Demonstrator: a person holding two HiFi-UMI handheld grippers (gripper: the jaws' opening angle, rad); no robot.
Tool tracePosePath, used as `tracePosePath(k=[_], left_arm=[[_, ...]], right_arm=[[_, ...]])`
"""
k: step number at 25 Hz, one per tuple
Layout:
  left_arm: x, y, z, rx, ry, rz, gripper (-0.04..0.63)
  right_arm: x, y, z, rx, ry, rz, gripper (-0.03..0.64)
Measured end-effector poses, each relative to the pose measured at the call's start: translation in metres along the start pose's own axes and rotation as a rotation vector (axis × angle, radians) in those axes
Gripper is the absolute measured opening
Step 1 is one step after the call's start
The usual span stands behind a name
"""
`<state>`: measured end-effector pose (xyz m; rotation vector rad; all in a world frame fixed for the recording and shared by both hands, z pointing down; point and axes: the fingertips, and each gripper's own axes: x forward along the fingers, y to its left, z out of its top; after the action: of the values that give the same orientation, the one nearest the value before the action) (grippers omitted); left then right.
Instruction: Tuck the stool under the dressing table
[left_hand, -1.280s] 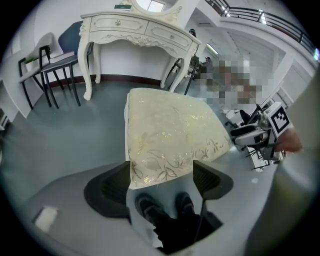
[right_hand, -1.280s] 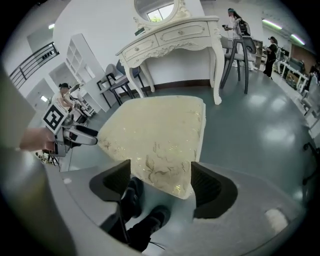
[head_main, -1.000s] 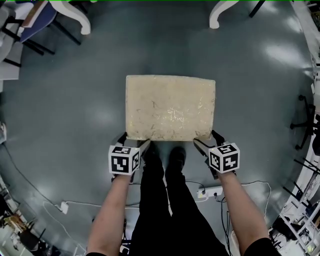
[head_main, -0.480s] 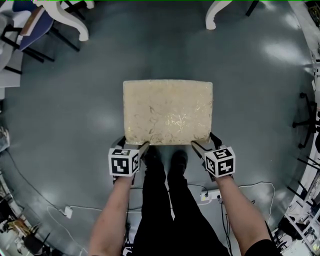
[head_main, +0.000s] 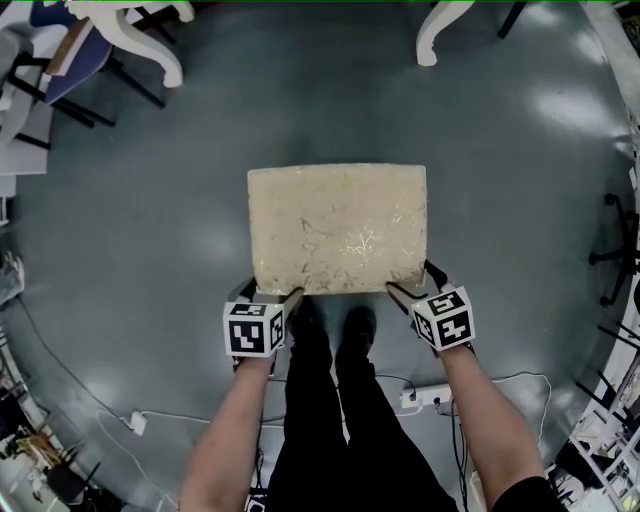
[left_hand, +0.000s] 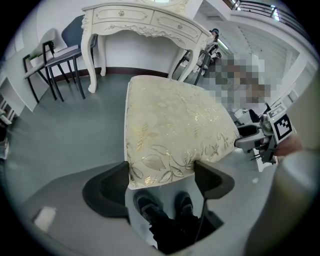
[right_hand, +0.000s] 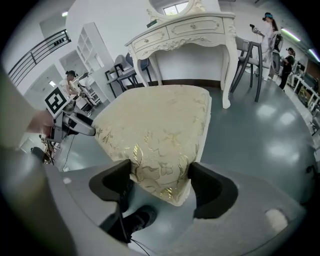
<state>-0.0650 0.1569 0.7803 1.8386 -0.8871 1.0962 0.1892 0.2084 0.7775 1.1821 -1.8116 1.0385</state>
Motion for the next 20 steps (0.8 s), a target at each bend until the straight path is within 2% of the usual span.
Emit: tracePosePath(k=[2, 5, 12, 20], left_arm=[[0.003, -0.003, 0.007, -0.017, -0.013, 0.004, 0.434], [0.008, -0.002, 0.019, -0.030, -0.018, 0.015, 0.433], [0.011, 0.001, 0.024, -0.041, 0.029, 0.031, 0.433], [0.015, 0.006, 0.056, -0.004, 0.002, 0.043, 0.426]], right_arm=[[-0.003, -0.008, 0.009, -0.014, -0.015, -0.027, 0.380], [-0.004, -0.014, 0.022, -0.024, -0.029, -0.059, 0.336], [0.002, -0.015, 0.025, -0.034, -0.004, -0.014, 0.330], [0.006, -0.029, 0.047, -0.018, -0.023, -0.017, 0.321]])
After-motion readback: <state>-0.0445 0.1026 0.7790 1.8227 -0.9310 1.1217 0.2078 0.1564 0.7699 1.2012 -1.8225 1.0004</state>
